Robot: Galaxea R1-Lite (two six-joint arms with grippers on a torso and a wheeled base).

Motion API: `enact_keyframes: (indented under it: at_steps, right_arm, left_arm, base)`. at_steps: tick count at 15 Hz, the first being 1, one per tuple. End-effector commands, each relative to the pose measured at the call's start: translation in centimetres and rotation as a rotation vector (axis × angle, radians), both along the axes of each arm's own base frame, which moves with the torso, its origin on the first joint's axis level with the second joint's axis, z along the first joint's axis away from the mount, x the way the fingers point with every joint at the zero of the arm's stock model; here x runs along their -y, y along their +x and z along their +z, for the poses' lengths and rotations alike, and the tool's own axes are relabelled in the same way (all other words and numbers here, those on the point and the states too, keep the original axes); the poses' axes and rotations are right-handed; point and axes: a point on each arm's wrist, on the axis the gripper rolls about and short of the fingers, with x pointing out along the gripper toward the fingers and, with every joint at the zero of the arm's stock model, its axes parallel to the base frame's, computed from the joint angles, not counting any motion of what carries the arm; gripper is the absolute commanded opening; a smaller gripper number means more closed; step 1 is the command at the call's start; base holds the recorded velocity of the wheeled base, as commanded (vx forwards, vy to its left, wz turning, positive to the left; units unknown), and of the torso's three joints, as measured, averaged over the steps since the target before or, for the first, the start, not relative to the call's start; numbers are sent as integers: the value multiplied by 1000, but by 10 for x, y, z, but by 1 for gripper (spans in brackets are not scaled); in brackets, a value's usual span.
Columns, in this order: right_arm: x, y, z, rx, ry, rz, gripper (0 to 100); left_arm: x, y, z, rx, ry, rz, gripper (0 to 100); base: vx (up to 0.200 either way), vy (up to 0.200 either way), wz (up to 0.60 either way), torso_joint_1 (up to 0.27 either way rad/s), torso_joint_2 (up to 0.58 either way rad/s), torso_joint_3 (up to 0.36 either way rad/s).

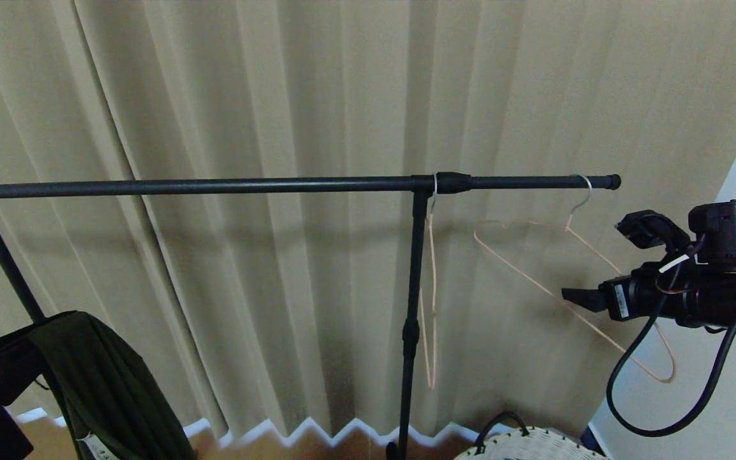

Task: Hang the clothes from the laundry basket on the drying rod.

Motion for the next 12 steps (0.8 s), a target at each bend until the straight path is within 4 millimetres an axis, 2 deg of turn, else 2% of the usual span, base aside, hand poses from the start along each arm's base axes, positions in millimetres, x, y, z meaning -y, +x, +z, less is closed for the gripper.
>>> enact_keyframes:
  at_steps: [1,2,3,12]
  right_arm:
    - [0,0,0,-3,-3,-3,100]
    - [0,0,0,-3,-4,-5,100]
    - [0,0,0,0,-7,-8,0]
    - [0,-4,4,16,-20,-19,0]
  left_arm:
    - [0,0,0,3,-1,0,0]
    - [0,0,0,2,0,0,0]
    - [0,0,0,2,0,0,0]
    - [0,-1,0,6,3,-1,0]
  base:
    - [0,0,0,0,0,0]
    - [0,0,0,0,0,0]
    - [0,0,0,0,0,0]
    - [0,0,0,0,0,0]
